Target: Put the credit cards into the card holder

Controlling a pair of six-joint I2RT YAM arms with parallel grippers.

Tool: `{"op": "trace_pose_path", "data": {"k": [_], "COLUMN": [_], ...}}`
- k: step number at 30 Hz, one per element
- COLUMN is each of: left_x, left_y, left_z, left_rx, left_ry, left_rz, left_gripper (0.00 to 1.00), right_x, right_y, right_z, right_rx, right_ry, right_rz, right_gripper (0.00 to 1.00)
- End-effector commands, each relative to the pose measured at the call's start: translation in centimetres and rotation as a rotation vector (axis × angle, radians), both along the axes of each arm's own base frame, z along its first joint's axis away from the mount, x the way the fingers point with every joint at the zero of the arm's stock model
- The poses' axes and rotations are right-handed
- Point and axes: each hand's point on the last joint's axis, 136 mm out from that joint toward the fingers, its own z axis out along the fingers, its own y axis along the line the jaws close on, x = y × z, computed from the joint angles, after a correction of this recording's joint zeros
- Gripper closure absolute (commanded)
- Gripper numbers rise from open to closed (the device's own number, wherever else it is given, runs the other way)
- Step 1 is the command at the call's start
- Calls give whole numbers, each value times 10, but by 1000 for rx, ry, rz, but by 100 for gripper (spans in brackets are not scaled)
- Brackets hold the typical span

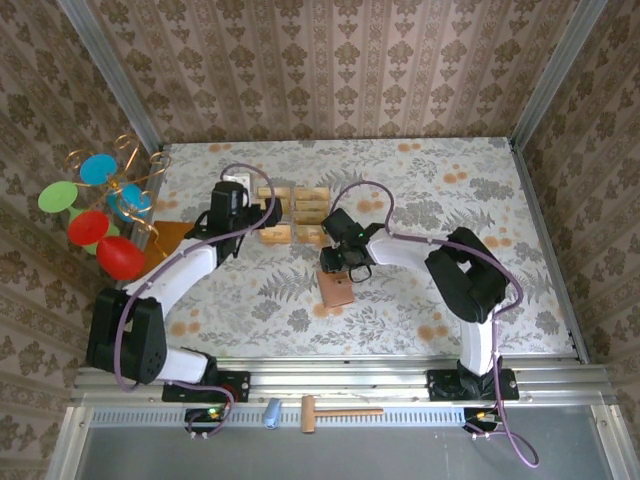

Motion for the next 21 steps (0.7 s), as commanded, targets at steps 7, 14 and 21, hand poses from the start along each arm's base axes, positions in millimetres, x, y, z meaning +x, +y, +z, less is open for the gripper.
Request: {"op": "trace_pose_path", "data": {"k": [7, 14, 21], "left_x": [23, 23, 22], "left_y": [45, 63, 65], "left_z": [-48, -90, -112], "left_rx": [12, 58, 40], "left_ry": [280, 401, 435], "left_rz": [165, 251, 271], "left_gripper": [0, 0, 0], "right_x": [1, -14, -32], "right_y": [-53, -108, -131], "right_z": [79, 73, 68], "right_rx": [72, 126, 136], "right_ry": [-102, -76, -71], "right_rz": [-109, -220, -252], "right_gripper": [52, 50, 48]}}
